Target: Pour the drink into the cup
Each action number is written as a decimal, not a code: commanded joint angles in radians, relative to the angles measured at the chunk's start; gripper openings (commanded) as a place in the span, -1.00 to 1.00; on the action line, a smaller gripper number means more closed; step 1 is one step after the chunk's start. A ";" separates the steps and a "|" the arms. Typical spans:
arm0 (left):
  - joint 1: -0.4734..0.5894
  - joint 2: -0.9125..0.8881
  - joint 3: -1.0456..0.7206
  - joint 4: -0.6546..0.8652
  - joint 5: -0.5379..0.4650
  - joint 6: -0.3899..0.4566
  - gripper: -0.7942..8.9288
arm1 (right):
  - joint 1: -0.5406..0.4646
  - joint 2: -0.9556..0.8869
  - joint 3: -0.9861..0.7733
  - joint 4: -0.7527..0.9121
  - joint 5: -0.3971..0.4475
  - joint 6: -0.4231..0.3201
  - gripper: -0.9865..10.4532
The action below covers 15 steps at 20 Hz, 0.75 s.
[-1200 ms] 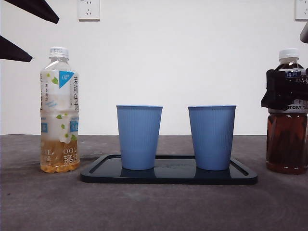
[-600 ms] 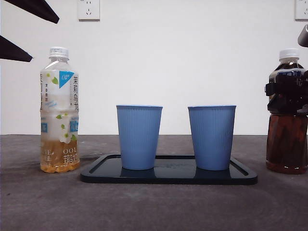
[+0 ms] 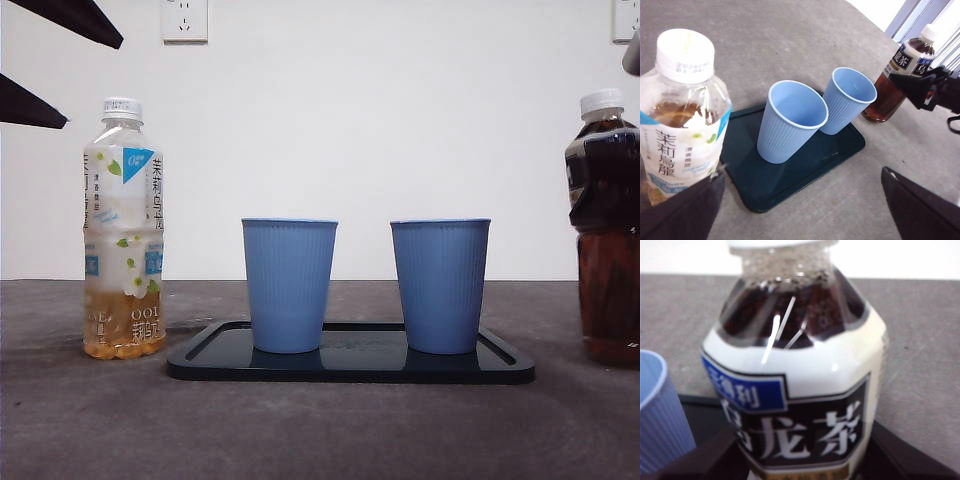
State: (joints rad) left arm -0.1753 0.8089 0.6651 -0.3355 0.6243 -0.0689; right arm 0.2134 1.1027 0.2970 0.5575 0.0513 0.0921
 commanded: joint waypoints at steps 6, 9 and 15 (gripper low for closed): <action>-0.003 0.007 0.015 0.011 0.000 0.005 0.18 | 0.084 -0.112 0.314 -0.577 0.060 -0.104 -0.47; -0.003 0.007 0.014 0.010 0.000 0.005 0.18 | 0.127 -0.107 0.412 -0.740 0.116 -0.178 -0.47; -0.004 0.007 0.014 0.009 0.000 0.005 0.18 | 0.198 -0.088 0.552 -0.952 0.247 -0.311 -0.47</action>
State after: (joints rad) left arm -0.1753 0.8089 0.6651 -0.3367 0.6243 -0.0689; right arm 0.4026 1.0122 0.8036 -0.4244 0.2813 -0.1543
